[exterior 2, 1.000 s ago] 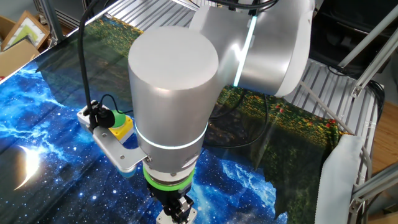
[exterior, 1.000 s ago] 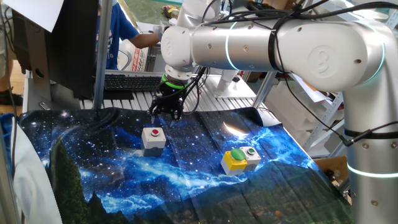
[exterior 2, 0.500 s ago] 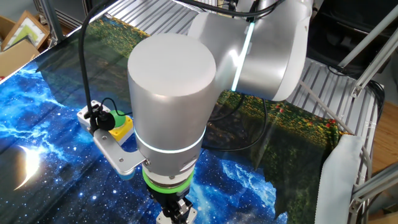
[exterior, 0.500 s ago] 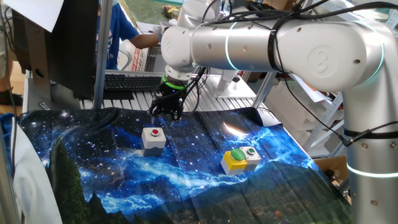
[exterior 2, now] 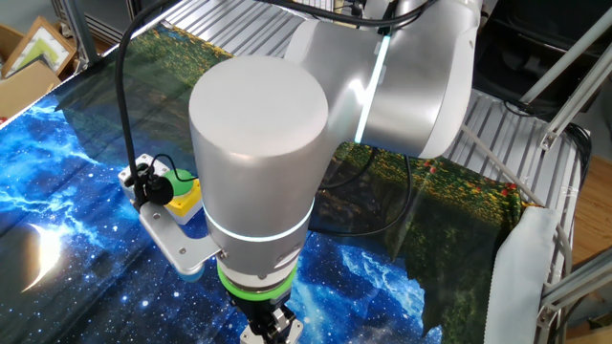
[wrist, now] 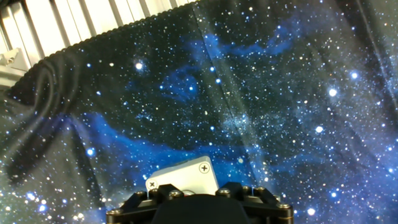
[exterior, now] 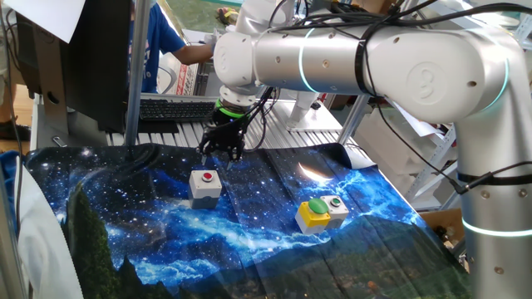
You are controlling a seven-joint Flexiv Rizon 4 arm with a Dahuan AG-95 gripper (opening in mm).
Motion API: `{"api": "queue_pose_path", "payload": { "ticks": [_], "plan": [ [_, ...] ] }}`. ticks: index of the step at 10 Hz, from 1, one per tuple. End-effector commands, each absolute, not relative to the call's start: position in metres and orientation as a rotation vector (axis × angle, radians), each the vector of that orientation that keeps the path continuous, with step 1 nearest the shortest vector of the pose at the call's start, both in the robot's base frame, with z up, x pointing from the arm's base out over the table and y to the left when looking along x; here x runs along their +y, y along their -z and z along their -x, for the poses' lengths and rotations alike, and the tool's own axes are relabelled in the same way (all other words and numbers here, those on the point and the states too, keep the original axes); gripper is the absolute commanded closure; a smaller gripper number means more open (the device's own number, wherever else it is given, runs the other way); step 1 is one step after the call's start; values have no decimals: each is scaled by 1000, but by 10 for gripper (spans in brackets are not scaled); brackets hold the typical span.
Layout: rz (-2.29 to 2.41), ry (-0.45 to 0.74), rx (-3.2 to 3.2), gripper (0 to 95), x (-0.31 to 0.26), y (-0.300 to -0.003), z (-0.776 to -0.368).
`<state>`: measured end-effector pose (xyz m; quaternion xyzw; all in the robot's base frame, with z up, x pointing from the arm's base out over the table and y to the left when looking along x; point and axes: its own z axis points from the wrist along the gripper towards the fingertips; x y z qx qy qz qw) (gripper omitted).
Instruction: Press three buttons from left to right in sequence
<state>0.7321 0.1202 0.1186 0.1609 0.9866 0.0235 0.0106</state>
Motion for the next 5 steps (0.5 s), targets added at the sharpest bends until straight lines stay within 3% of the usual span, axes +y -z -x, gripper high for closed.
{"api": "queue_pose_path", "payload": {
  "ticks": [1,5],
  "plan": [
    [-504,-102,3076,380,121,-118,-732],
    [-497,-131,3080,380,121,-119,-733]
  ]
}}
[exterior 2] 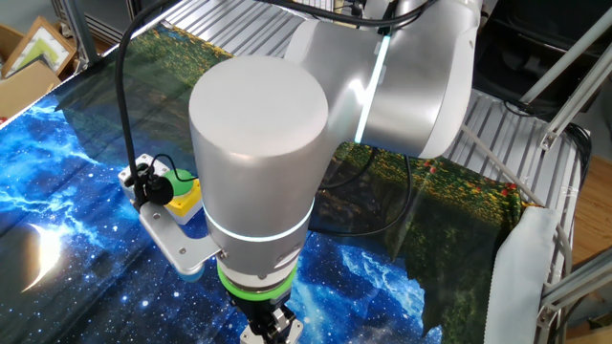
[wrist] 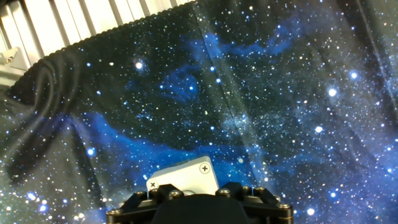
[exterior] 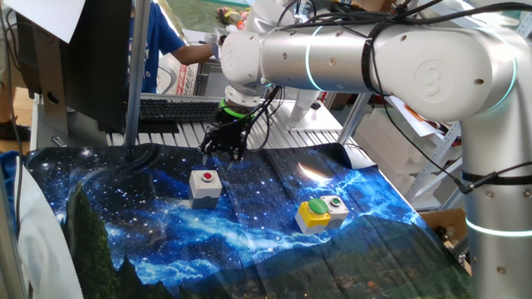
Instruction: Press three buttons from left to right in sequence
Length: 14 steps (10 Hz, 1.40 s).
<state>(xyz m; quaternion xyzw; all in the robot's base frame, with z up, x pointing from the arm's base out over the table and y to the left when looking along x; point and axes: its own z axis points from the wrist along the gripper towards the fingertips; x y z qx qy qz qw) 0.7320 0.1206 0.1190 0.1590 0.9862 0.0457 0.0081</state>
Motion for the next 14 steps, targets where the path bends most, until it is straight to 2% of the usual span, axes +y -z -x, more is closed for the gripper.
{"api": "queue_pose_path", "payload": {
  "ticks": [1,8,9,14],
  "plan": [
    [-499,-130,3083,380,121,-119,-733],
    [-683,-94,3057,380,121,-119,-733],
    [-729,-53,3042,380,121,-119,-733],
    [-835,-60,3041,380,121,-119,-733]
  ]
}}
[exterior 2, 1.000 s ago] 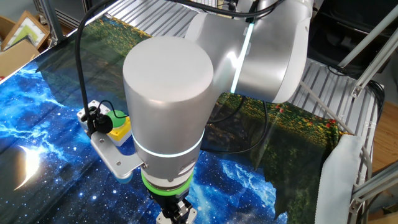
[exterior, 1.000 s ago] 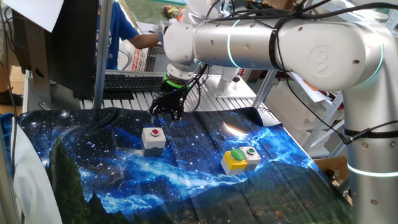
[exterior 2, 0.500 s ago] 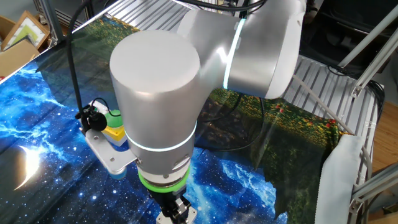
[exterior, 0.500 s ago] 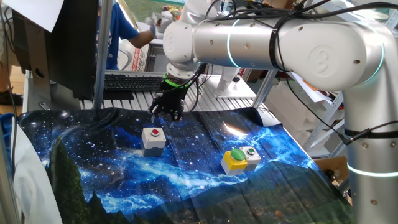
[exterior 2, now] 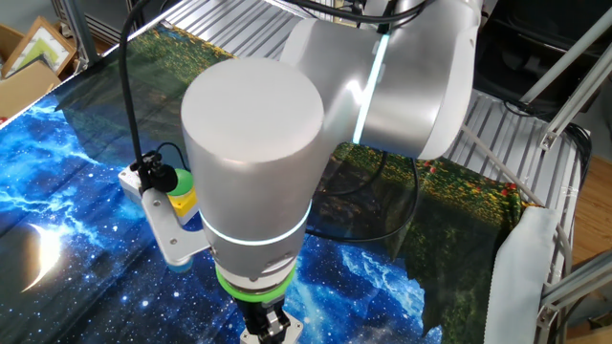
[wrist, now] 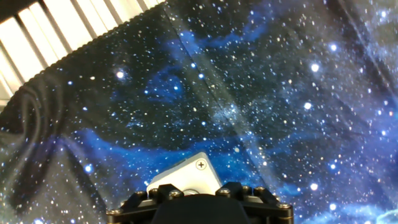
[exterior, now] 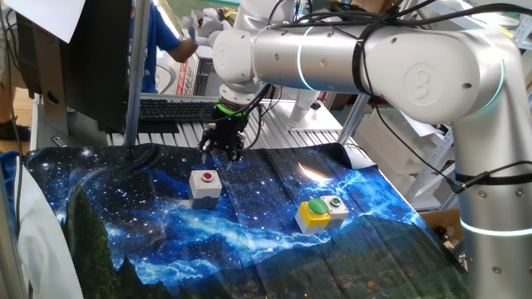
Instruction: Press three buttons from left to right in sequence
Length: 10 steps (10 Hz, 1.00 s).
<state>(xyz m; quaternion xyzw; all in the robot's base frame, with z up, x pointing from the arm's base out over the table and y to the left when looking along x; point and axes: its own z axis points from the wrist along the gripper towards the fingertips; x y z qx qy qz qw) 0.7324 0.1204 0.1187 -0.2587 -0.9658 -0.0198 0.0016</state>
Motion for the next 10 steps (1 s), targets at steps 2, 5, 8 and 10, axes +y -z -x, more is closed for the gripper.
{"api": "queue_pose_path", "payload": {
  "ticks": [2,5,8,10],
  "plan": [
    [856,59,-3008,380,121,-119,-733],
    [802,31,-3018,380,120,-119,-733],
    [762,22,-3012,380,117,-117,-731],
    [759,31,-3015,380,112,-113,-724]
  ]
}}
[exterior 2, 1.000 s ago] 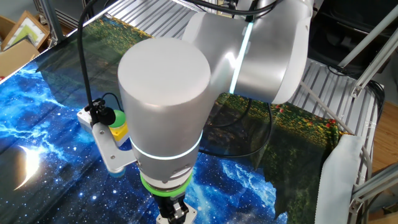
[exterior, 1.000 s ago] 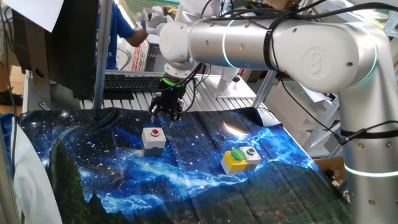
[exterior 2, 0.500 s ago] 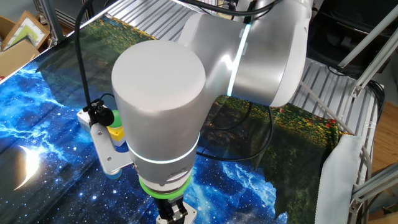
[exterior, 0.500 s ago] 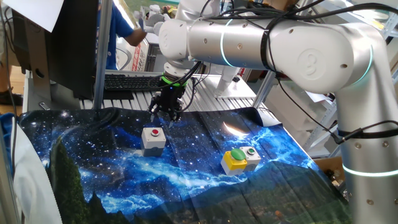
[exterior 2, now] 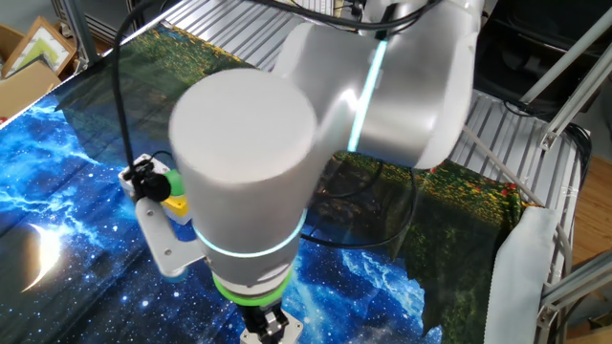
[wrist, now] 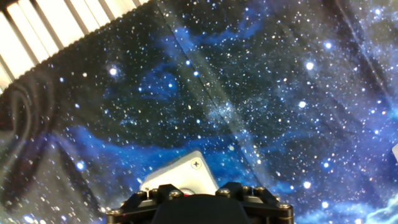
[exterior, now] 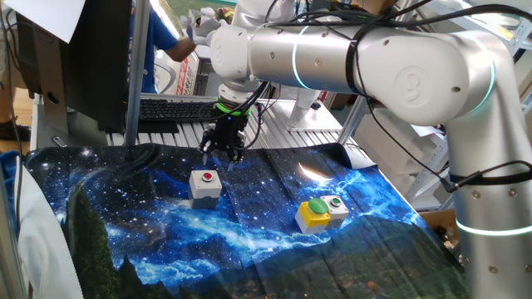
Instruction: Press three buttons from left to right in sequence
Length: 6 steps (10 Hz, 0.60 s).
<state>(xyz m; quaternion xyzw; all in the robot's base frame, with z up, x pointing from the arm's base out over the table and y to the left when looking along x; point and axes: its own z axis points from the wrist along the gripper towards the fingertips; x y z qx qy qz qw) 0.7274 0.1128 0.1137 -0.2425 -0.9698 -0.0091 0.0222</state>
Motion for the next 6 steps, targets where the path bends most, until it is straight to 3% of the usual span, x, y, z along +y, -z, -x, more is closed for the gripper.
{"api": "queue_pose_path", "payload": {
  "ticks": [1,6],
  "plan": [
    [758,40,-3014,380,107,-111,-719],
    [777,51,-3010,380,103,-110,-706]
  ]
}}
